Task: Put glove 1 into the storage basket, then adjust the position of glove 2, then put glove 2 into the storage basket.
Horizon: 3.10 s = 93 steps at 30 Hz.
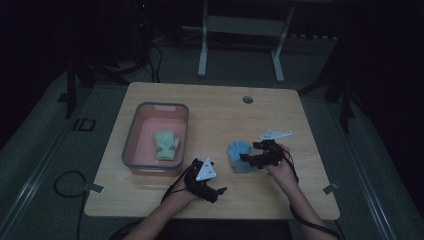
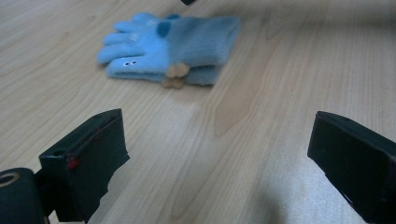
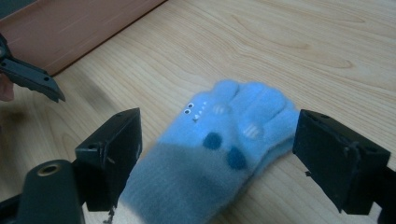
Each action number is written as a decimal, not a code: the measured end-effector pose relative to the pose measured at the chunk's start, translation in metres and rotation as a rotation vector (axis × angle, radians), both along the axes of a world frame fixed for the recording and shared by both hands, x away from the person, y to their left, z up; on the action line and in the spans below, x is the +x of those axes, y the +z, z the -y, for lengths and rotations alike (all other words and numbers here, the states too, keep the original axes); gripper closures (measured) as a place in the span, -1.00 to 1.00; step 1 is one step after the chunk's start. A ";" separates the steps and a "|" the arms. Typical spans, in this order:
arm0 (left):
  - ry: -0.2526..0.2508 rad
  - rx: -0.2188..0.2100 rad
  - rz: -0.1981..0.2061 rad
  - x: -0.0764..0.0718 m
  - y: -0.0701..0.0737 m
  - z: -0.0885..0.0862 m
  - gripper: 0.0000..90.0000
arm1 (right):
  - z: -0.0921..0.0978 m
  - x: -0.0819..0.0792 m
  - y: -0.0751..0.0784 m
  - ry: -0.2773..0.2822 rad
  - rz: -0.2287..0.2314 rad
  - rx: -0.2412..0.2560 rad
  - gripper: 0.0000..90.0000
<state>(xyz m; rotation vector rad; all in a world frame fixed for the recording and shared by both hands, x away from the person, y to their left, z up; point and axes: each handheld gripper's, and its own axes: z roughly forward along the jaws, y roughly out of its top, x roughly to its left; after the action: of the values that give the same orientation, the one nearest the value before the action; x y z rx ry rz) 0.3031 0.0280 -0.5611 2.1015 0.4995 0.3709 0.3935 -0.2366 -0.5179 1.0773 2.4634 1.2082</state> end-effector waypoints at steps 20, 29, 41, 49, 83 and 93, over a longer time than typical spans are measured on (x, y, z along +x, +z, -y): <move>-0.047 0.028 0.001 0.006 0.004 0.011 -0.86 | 0.008 0.003 0.009 -0.028 0.062 0.018 -0.73; -0.107 0.027 0.065 0.009 0.016 0.031 -0.67 | 0.018 0.014 0.009 -0.009 0.009 0.037 -0.52; -0.214 0.082 0.121 0.033 0.016 0.070 -0.56 | 0.019 0.036 -0.006 -0.012 -0.054 0.010 -0.19; -0.227 0.158 0.107 0.051 0.011 0.086 -0.46 | 0.013 0.051 -0.020 -0.031 -0.082 -0.019 -0.19; -0.192 0.273 0.055 0.070 0.010 0.090 0.64 | -0.006 0.051 -0.032 0.017 -0.189 -0.035 0.68; -0.183 0.286 0.088 0.066 0.027 0.083 0.65 | -0.007 0.050 -0.013 0.021 -0.181 0.043 0.74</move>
<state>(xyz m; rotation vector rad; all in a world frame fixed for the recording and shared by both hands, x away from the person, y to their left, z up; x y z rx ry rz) 0.3694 -0.0552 -0.5337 2.3720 0.2088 0.4471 0.4433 -0.2292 -0.5312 1.2253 2.5986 1.2247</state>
